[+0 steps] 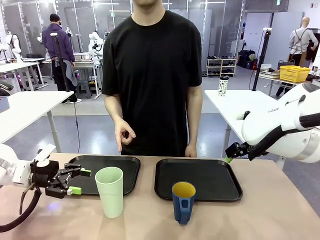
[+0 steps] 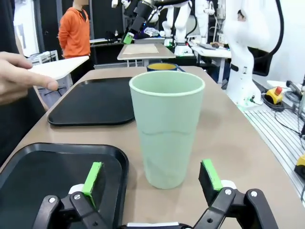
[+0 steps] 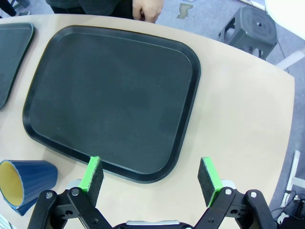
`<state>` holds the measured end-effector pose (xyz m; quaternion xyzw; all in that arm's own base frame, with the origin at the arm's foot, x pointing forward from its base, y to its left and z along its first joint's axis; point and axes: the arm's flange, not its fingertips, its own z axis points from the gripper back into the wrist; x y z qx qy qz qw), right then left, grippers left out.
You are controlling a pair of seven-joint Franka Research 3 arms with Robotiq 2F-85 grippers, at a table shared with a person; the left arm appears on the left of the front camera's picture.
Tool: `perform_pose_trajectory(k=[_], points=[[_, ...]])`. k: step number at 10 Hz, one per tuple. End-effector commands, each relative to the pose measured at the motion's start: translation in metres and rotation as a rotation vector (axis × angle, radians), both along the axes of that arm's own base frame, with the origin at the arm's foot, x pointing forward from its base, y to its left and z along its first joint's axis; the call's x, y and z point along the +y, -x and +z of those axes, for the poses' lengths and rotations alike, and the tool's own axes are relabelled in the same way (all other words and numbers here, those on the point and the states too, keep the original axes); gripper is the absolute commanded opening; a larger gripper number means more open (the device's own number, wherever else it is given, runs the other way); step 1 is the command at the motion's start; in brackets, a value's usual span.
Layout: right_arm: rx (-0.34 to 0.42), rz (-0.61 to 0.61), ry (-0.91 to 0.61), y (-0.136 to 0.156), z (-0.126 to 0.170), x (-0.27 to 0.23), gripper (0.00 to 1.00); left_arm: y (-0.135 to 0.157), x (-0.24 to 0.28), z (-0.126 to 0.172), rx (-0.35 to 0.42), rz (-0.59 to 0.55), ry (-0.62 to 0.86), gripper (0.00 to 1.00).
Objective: Sort and store the cups by type.
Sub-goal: Pick up the Reusable plastic cup.
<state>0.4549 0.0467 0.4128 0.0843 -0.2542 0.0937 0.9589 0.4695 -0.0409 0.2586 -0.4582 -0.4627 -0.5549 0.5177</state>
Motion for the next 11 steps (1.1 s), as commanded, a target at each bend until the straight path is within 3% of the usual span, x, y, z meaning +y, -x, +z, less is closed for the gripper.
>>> perform_pose_trajectory(k=[1, 2, 6, 11], points=[[0.001, 0.0, -0.014, 0.0, 0.0, -0.002, 1.0, 0.004, 0.004, -0.015, -0.051, 0.052, -0.024, 1.0], [0.001, 0.0, -0.014, 0.0, 0.0, -0.002, 1.0, 0.0, 0.0, 0.0, 0.0, 0.0, 0.0, 1.0], [0.001, 0.0, -0.014, 0.0, 0.0, -0.002, 1.0, 0.0, 0.001, -0.003, 0.007, 0.01, -0.005, 1.0], [0.001, 0.0, -0.014, 0.0, 0.0, -0.002, 1.0, -0.016, -0.025, -0.012, 0.016, -0.08, -0.02, 1.0]])
